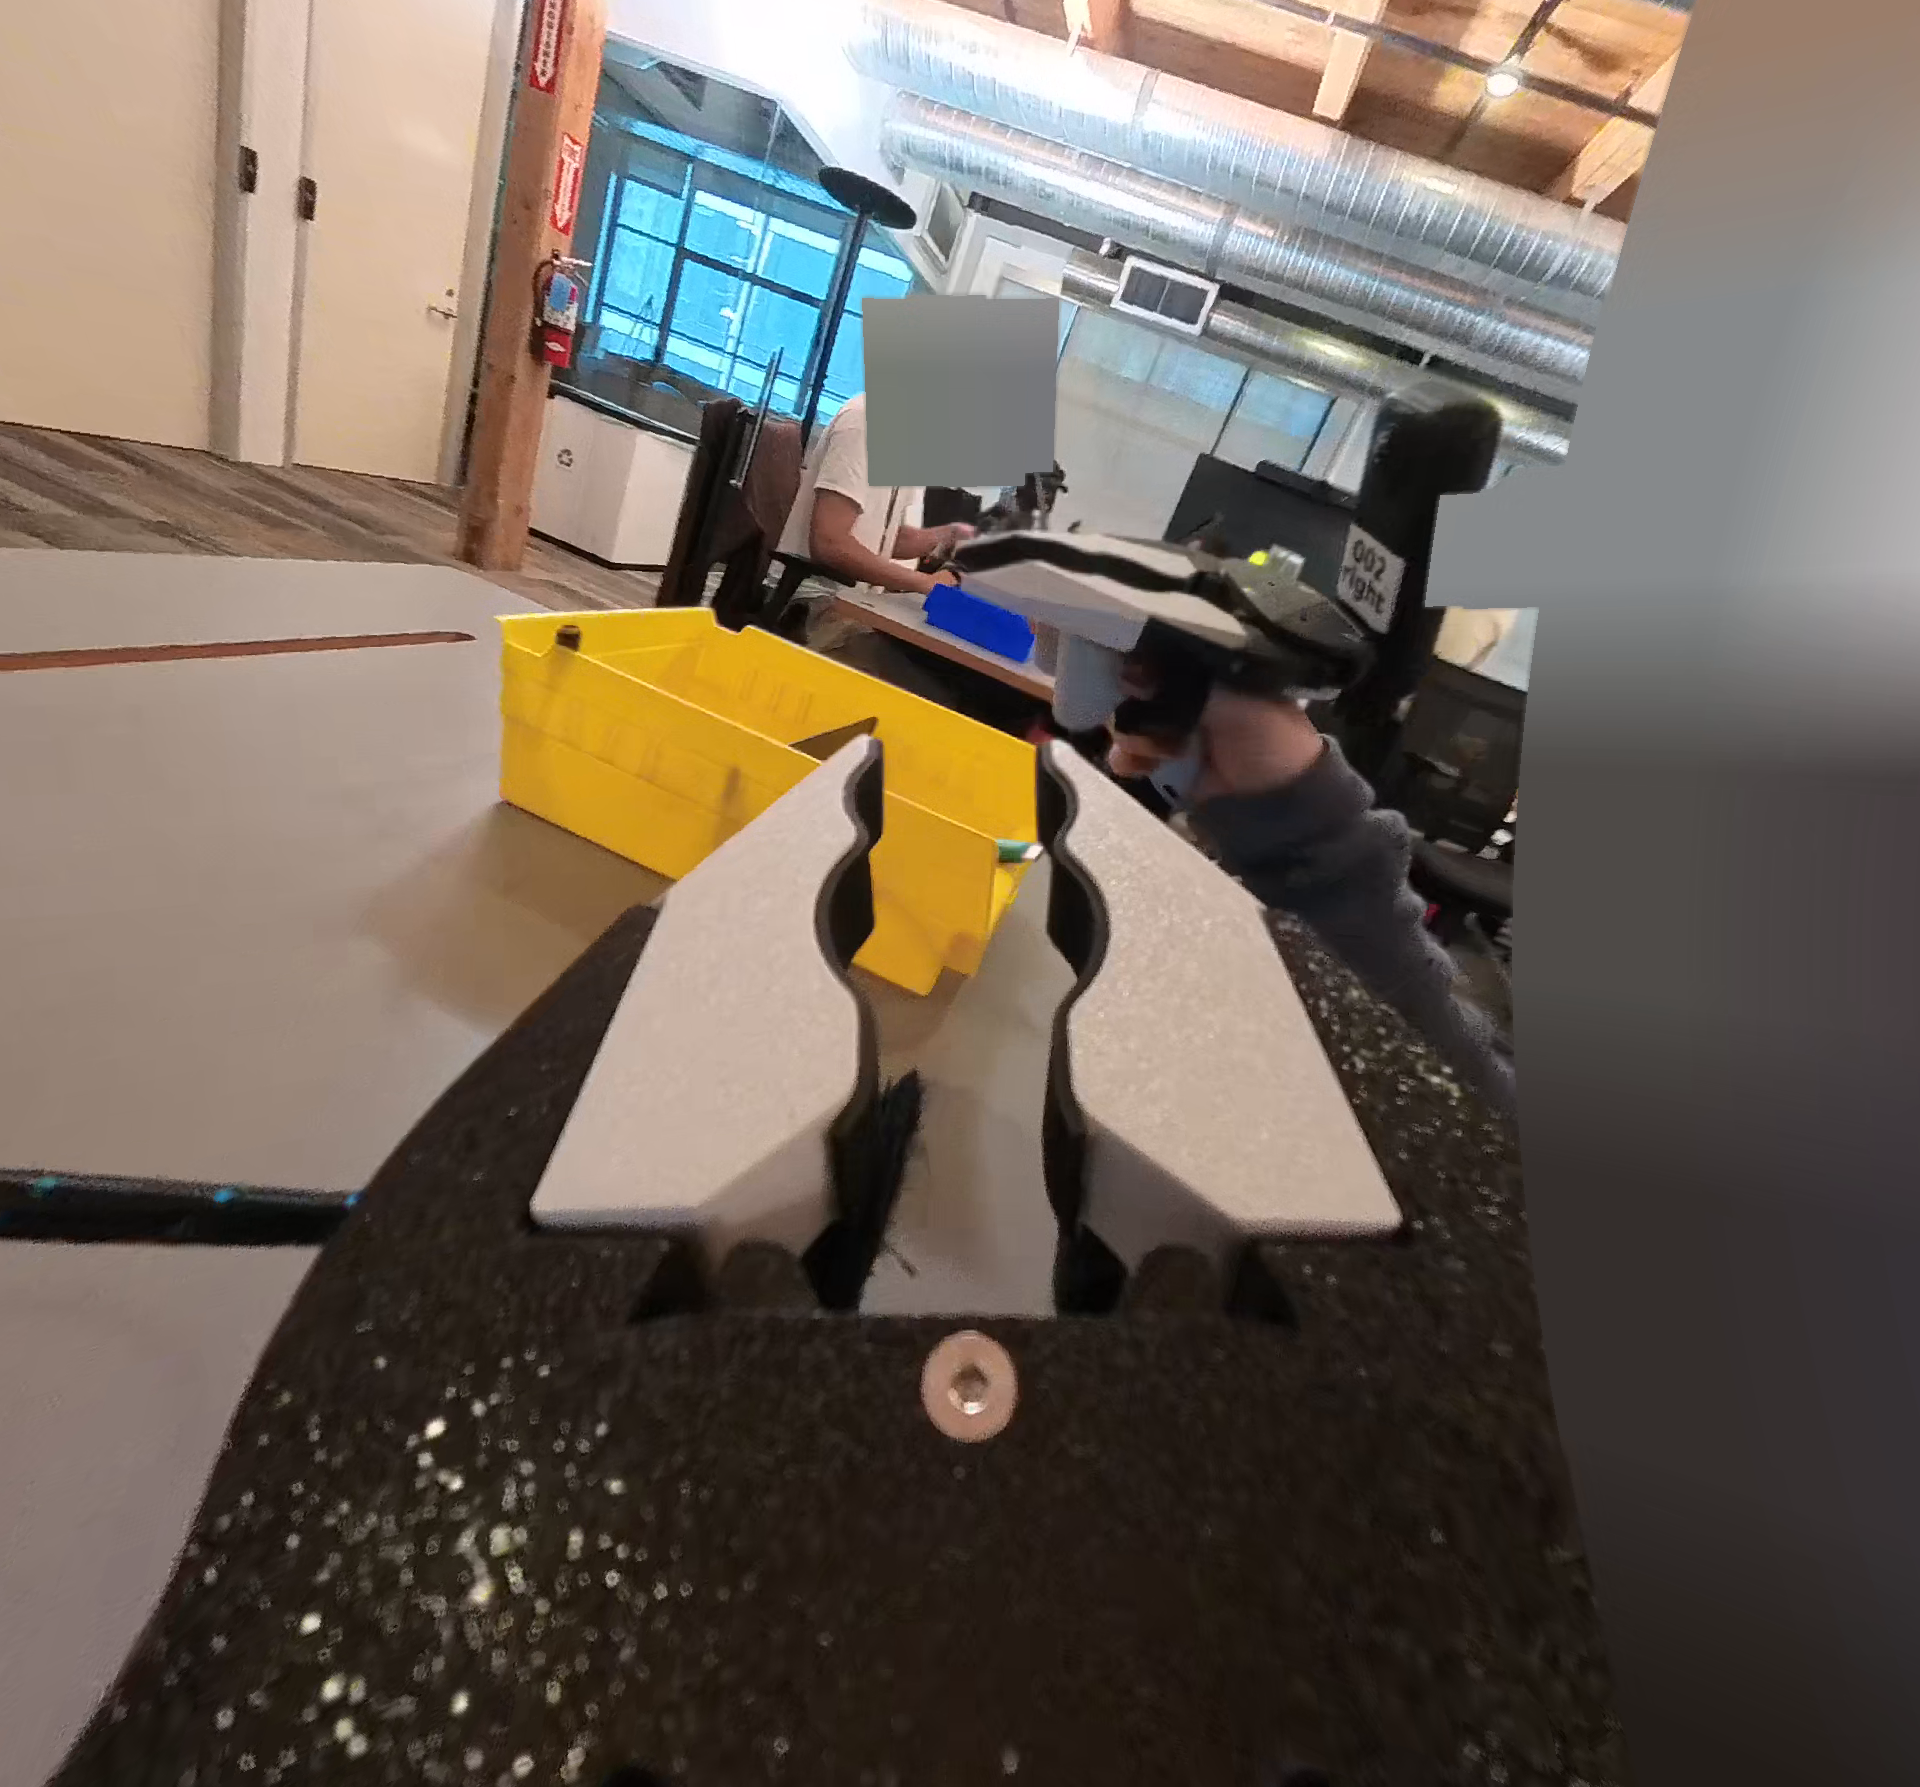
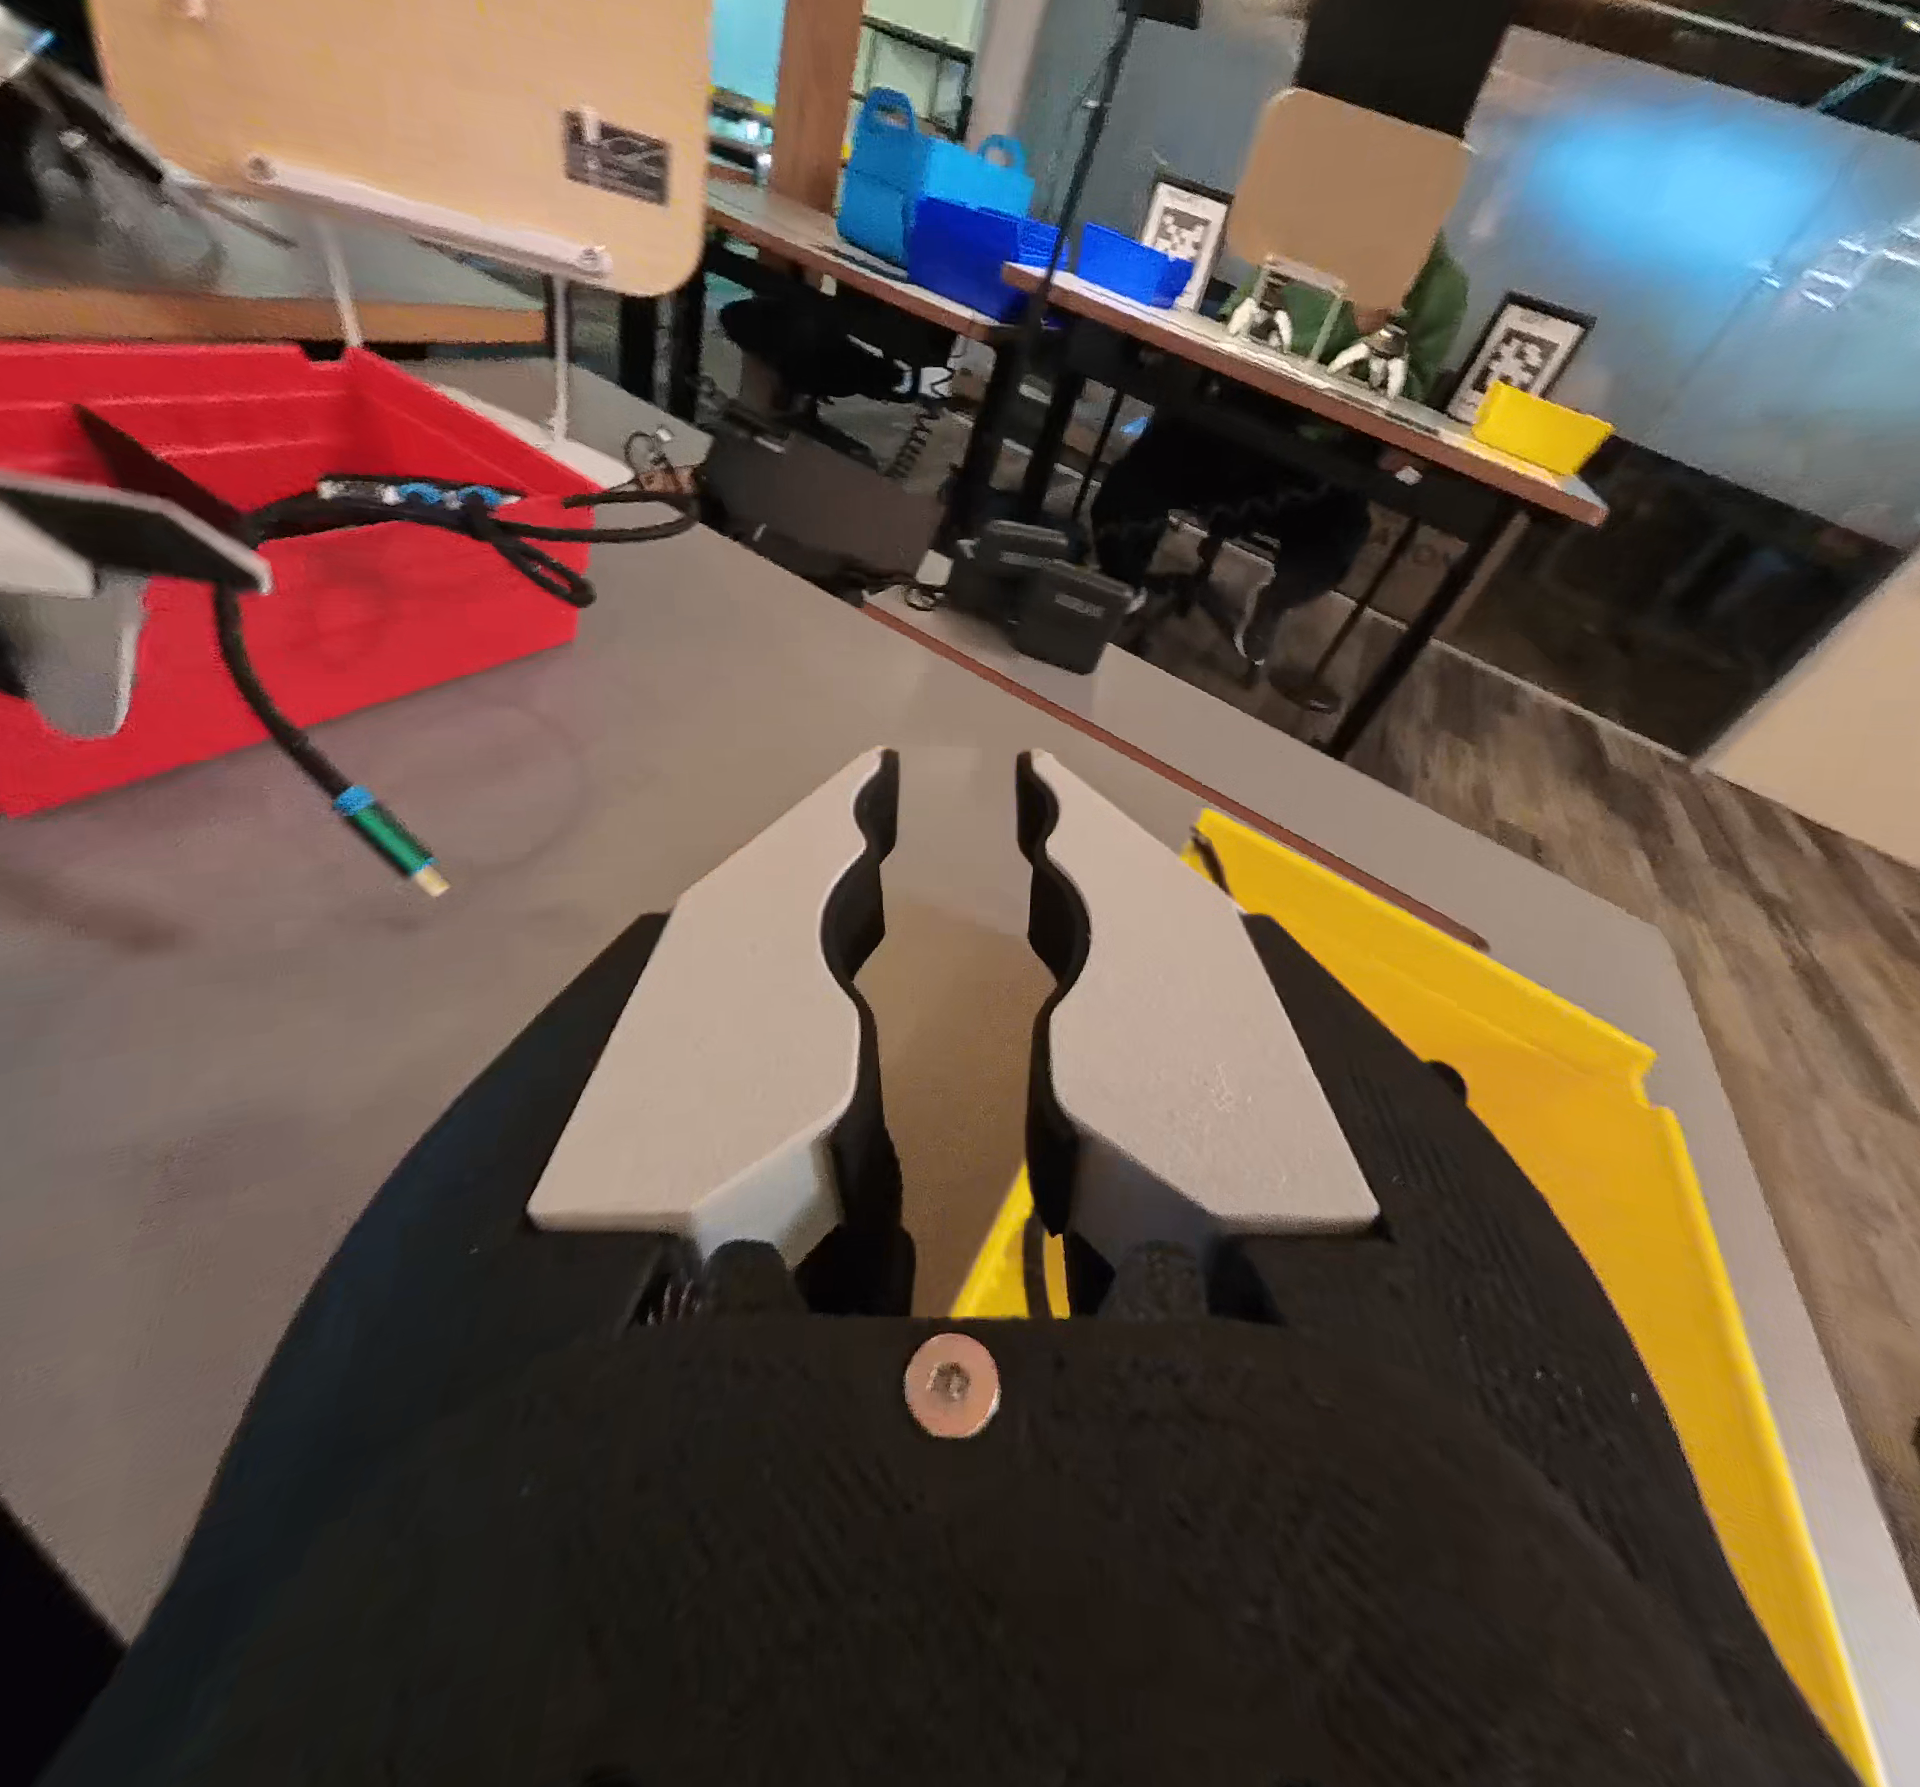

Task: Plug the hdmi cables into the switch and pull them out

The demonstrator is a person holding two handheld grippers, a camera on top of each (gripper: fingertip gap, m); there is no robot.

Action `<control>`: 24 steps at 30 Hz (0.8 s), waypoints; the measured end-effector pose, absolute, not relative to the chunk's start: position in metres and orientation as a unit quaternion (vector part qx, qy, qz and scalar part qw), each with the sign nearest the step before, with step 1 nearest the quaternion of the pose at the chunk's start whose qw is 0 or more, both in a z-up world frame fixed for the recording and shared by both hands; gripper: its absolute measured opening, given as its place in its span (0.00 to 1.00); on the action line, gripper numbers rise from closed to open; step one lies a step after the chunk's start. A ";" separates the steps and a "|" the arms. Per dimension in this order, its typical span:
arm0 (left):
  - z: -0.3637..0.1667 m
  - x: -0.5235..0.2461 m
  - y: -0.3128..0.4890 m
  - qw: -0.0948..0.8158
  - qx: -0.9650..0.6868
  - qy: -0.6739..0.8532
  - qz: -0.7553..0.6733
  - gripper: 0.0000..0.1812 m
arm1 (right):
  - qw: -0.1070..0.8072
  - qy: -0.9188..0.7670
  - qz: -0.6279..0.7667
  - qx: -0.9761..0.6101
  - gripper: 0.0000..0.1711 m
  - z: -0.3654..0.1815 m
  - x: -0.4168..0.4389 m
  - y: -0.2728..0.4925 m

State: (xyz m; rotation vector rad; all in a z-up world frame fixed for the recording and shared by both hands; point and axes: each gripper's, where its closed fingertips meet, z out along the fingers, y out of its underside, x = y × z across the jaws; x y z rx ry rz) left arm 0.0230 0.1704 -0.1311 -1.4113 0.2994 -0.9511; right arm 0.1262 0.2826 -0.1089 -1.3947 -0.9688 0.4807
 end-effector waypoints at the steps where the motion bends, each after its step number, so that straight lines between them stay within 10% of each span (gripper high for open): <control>1: -0.130 0.022 0.168 0.654 -0.625 0.135 -0.404 0.14 | 0.631 -0.441 0.208 -0.604 0.12 -0.114 0.122 0.278; 11: -0.109 -0.088 0.168 0.710 -0.681 0.097 -0.153 0.09 | 0.604 -0.478 0.208 -0.603 0.12 -0.125 0.124 0.278; 24: -0.209 -0.181 0.238 0.363 -0.855 0.325 0.177 0.25 | 0.605 -0.444 0.265 -0.606 0.12 -0.118 0.145 0.285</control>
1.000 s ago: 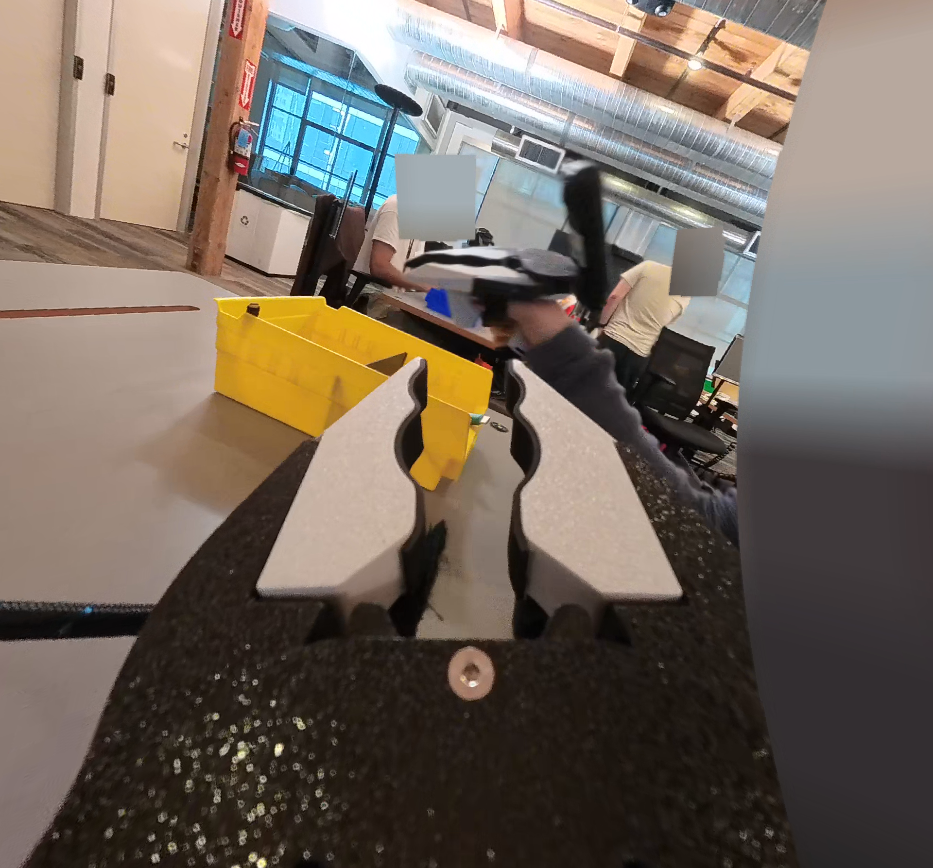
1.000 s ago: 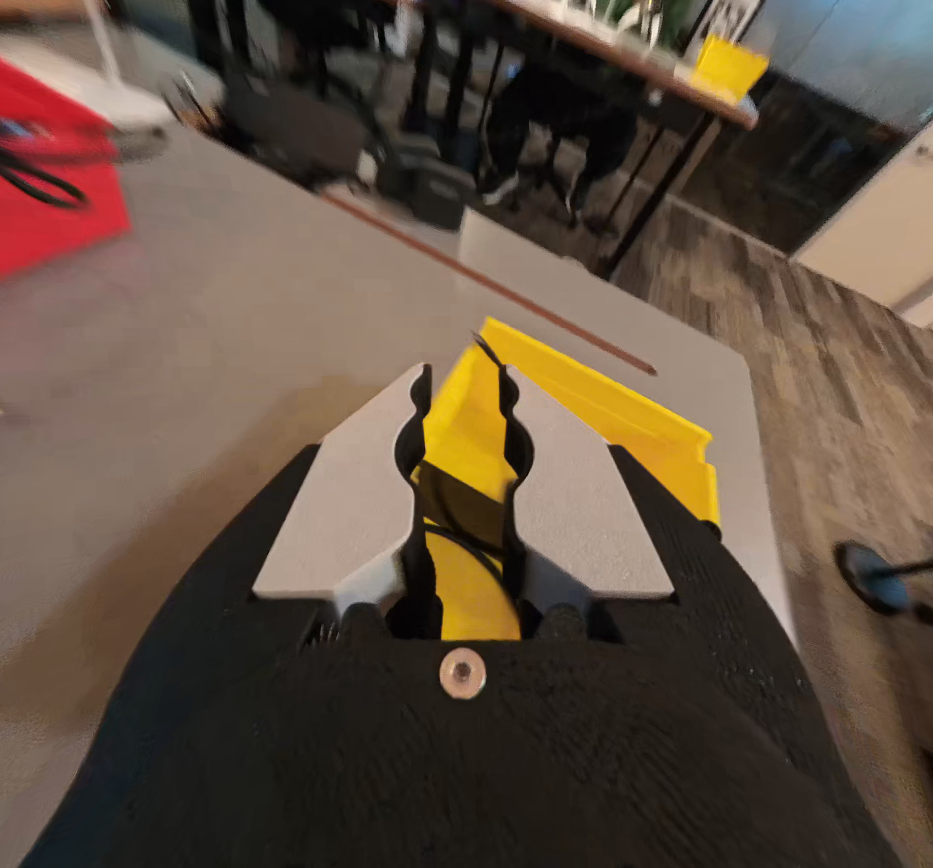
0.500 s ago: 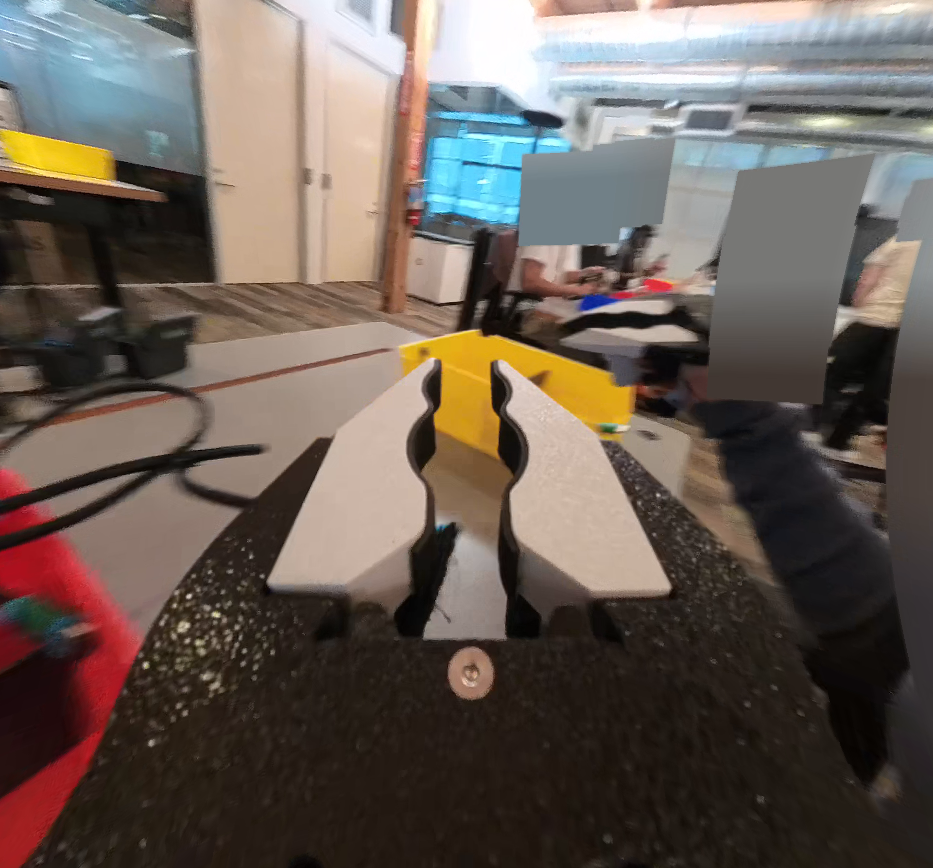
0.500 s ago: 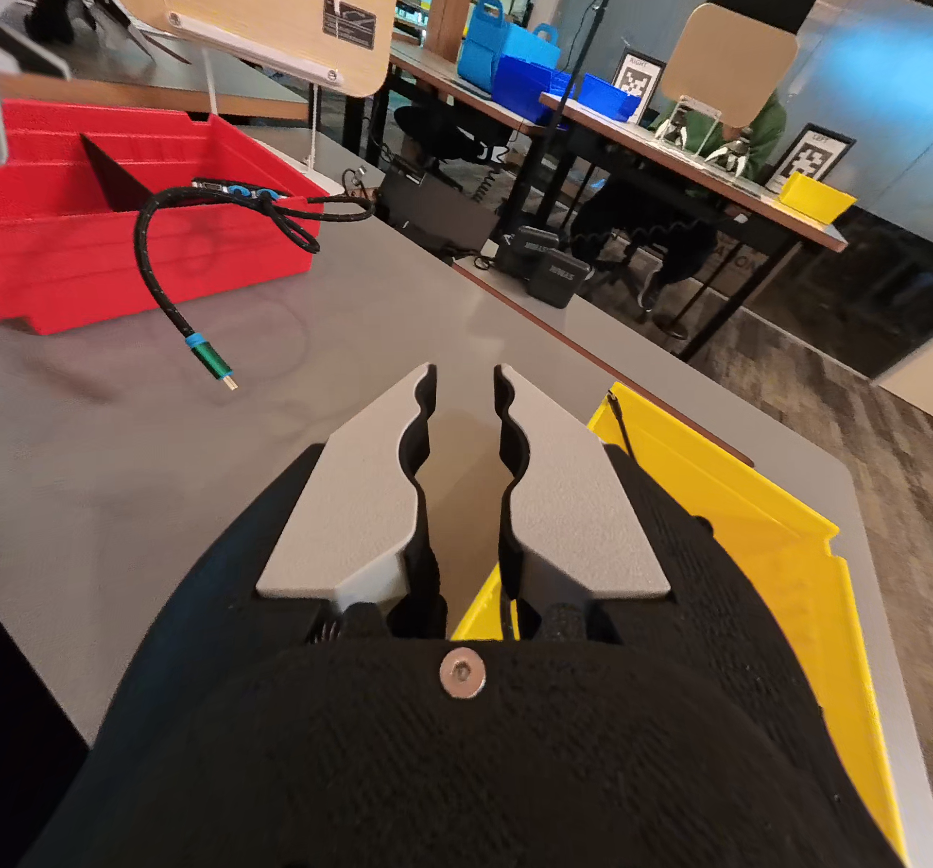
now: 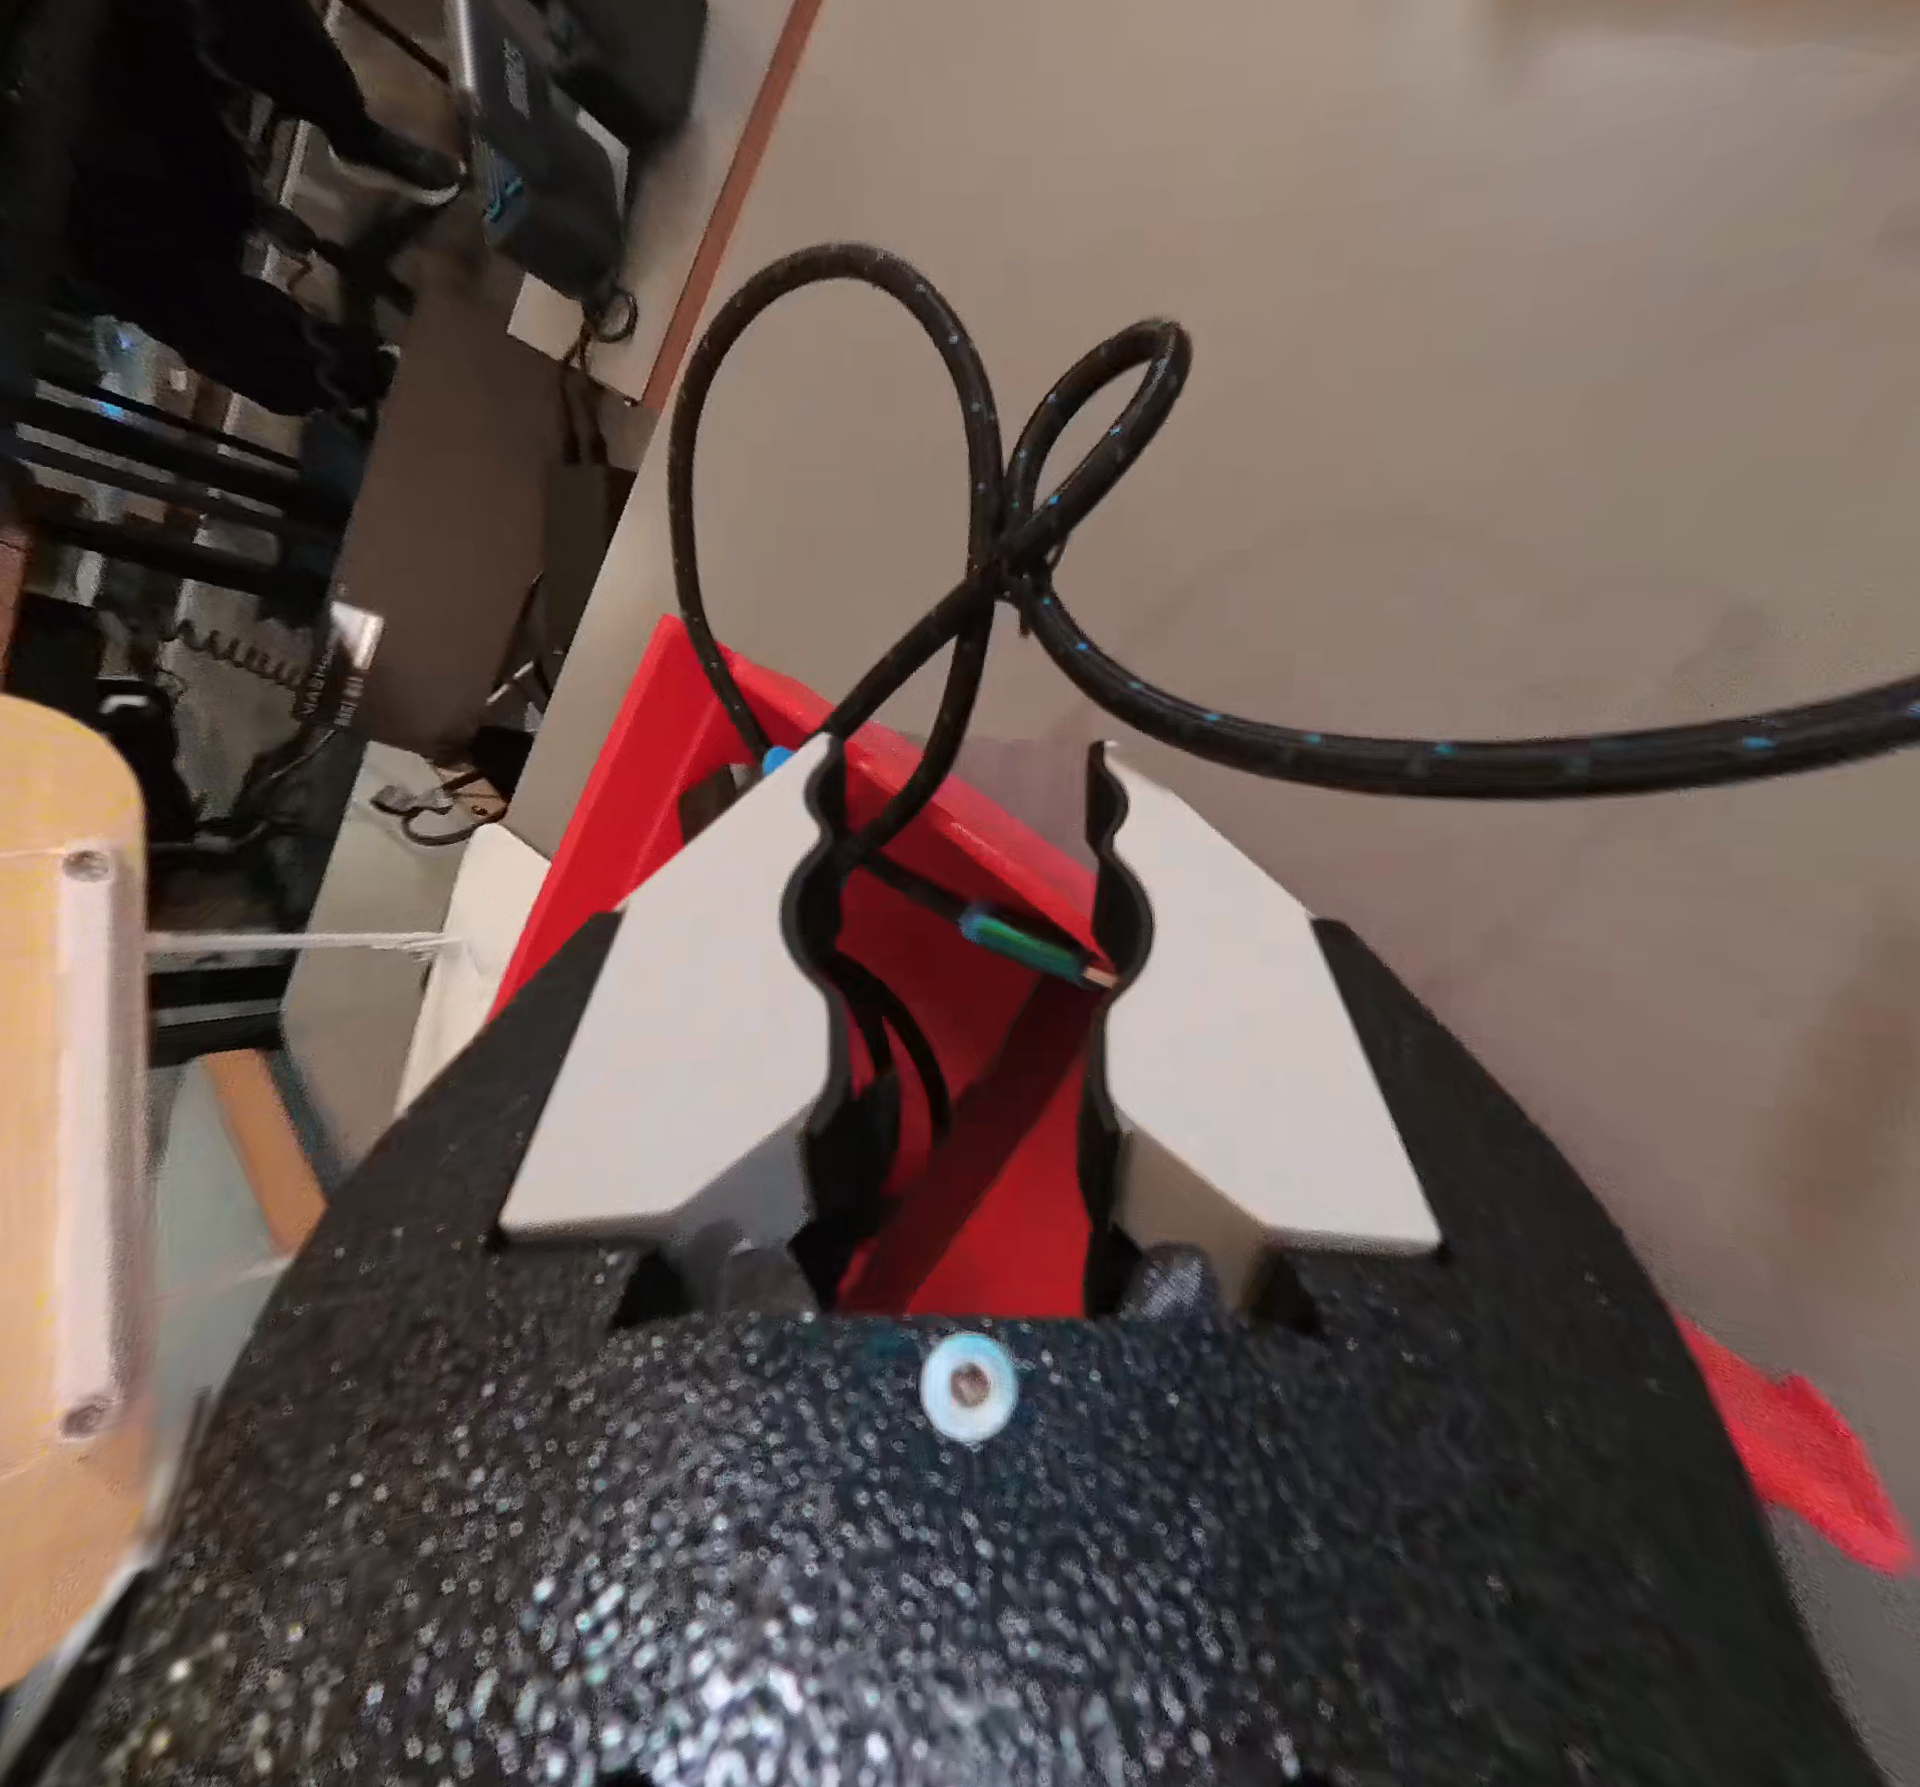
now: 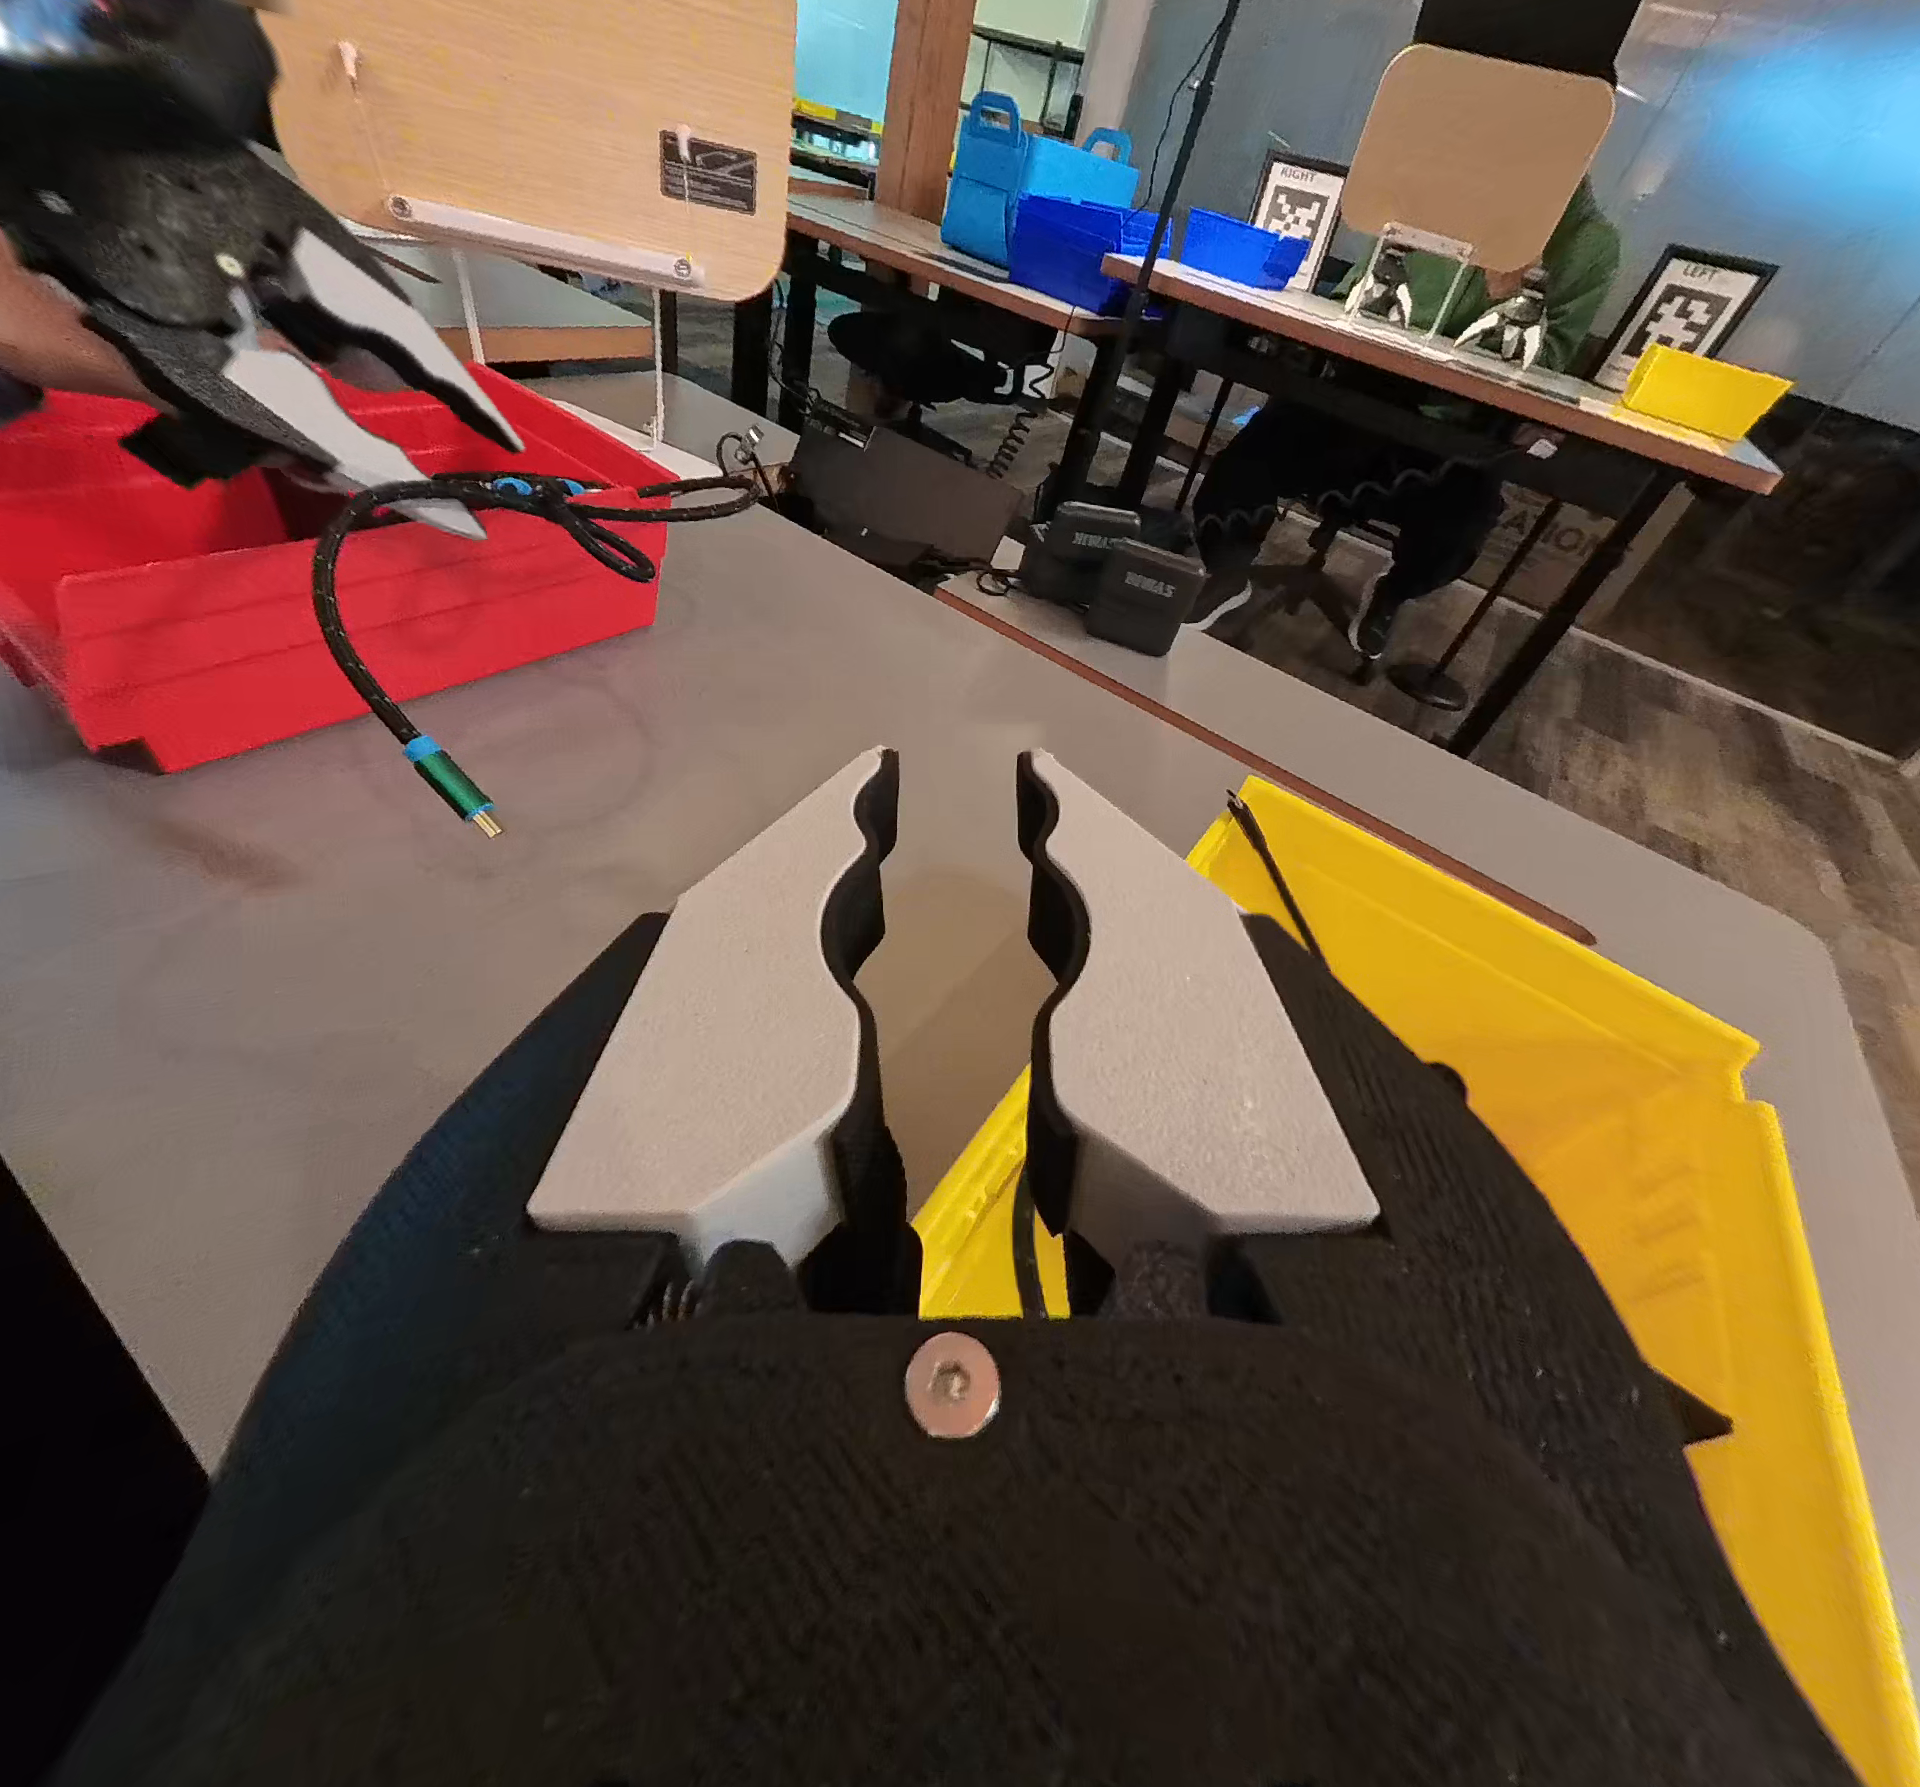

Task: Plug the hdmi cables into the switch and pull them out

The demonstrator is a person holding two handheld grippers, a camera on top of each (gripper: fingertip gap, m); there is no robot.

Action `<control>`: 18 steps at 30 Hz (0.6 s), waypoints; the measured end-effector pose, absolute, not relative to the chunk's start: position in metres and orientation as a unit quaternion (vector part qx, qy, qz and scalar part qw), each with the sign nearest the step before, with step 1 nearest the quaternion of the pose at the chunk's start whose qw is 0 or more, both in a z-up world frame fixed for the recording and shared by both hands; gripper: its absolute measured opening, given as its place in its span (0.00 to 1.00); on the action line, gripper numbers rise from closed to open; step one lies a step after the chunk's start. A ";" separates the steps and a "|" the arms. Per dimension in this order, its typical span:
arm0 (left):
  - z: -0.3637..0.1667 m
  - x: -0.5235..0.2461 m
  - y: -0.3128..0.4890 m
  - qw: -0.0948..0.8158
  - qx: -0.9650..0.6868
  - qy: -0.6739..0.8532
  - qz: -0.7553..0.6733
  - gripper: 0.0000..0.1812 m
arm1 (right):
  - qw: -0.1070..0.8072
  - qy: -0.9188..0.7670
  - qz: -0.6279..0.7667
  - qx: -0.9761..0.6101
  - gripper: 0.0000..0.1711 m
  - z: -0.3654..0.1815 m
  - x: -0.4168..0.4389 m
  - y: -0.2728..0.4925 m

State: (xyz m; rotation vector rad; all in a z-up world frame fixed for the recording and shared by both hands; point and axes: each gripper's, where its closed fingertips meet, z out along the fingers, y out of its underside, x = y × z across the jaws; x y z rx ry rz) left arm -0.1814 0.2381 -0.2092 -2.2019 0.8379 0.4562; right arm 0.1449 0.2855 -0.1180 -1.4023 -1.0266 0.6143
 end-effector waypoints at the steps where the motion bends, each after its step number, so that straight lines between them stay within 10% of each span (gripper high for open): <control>1: -0.214 -0.185 0.243 0.348 -0.855 0.334 0.190 0.24 | 0.603 -0.443 0.269 -0.607 0.12 -0.118 0.145 0.286; 6: -0.216 -0.200 0.256 0.328 -0.851 0.324 0.252 0.04 | 0.600 -0.443 0.275 -0.606 0.12 -0.119 0.147 0.285; 18: -0.077 -0.251 0.233 0.463 -0.786 0.192 0.362 0.02 | 0.600 -0.437 0.292 -0.603 0.12 -0.116 0.154 0.286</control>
